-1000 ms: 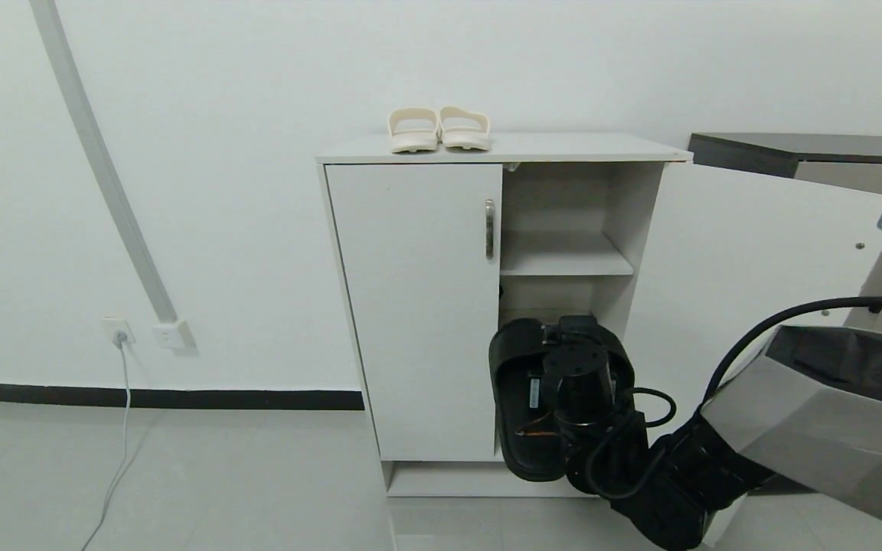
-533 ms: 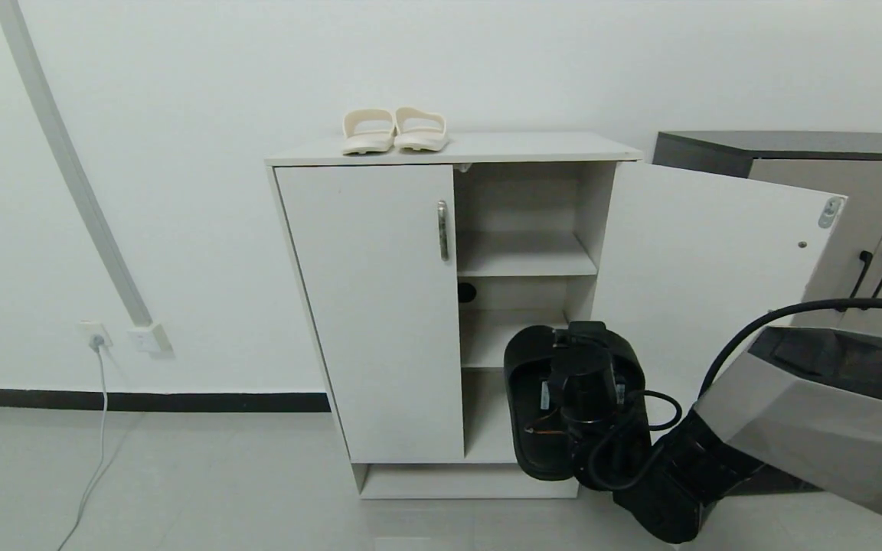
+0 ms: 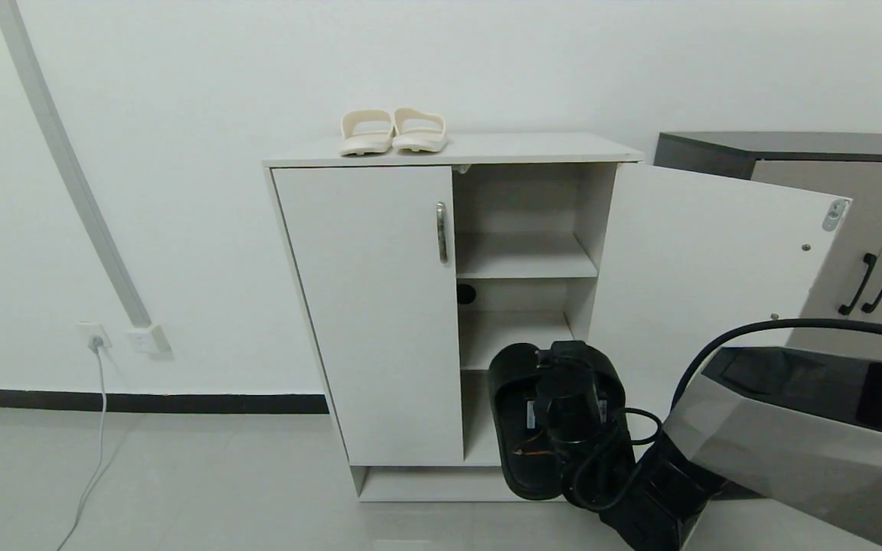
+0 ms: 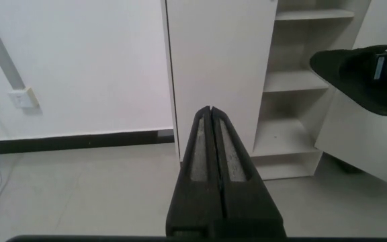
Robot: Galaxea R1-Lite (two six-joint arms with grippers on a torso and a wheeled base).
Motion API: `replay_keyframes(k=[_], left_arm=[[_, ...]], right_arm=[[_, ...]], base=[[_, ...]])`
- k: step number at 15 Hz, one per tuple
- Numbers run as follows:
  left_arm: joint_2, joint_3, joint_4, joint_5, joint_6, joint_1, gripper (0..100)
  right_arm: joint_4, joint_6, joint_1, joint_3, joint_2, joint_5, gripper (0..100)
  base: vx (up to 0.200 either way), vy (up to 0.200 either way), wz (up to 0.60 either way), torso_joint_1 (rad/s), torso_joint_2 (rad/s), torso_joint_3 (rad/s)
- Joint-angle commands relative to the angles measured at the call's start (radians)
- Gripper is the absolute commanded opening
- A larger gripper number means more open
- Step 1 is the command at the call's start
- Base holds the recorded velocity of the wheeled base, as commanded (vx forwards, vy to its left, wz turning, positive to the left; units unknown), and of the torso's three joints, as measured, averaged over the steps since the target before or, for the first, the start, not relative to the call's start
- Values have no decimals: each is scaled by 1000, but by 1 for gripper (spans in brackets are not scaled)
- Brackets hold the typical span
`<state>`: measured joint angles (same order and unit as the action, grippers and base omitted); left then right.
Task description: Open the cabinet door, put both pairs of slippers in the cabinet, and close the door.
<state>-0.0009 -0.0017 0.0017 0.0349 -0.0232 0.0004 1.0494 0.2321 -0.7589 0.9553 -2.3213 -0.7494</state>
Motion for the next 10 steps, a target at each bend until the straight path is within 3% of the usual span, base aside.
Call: replay_keyframes(k=[1, 10], left_arm=[[1, 0, 0, 0, 0, 0, 0], [2, 0, 0, 0, -1, 0, 0]], right_arm=[[1, 0, -3, 0, -9, 1, 0], [1, 0, -3, 0, -24, 7, 0]], base=[[0, 0, 0, 0, 0, 0], [0, 0, 0, 0, 0, 0]])
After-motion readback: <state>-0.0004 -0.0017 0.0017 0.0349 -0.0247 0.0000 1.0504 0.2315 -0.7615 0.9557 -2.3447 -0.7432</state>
